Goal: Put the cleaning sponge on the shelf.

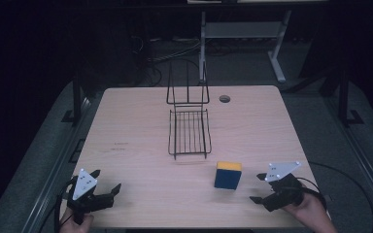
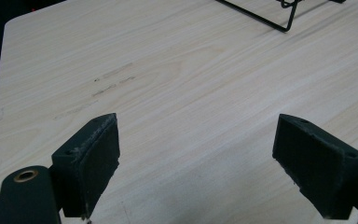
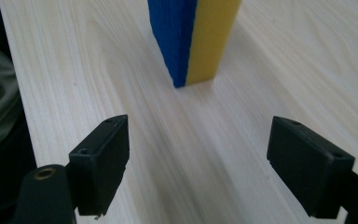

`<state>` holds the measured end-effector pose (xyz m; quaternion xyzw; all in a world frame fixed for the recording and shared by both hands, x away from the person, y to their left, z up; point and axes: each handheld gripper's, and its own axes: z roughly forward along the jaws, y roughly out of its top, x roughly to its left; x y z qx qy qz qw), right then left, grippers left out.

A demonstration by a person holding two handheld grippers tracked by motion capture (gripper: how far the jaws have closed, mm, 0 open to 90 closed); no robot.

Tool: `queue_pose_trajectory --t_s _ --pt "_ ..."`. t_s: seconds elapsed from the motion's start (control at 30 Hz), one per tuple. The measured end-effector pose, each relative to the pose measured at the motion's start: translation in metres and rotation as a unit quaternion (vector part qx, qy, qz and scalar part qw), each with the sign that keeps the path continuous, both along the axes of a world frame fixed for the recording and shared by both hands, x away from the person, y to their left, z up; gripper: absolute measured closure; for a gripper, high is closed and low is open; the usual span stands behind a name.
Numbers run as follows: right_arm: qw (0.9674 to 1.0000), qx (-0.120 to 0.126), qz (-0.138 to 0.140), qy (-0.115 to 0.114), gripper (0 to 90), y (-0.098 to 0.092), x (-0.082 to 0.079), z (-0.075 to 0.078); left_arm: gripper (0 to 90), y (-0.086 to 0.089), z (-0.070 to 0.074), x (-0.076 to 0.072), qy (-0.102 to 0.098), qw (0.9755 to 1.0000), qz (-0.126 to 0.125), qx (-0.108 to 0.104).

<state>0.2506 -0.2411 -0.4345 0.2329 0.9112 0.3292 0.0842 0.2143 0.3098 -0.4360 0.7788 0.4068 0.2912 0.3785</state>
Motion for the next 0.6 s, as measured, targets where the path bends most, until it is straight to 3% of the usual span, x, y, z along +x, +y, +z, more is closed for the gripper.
queue_pose_trajectory --t_s 0.6 --pt "0.9991 0.0 0.043 -0.001 22.3 0.032 0.026 0.017 14.1 0.0 0.0 0.0 -0.001 1.0 0.002 -0.003"
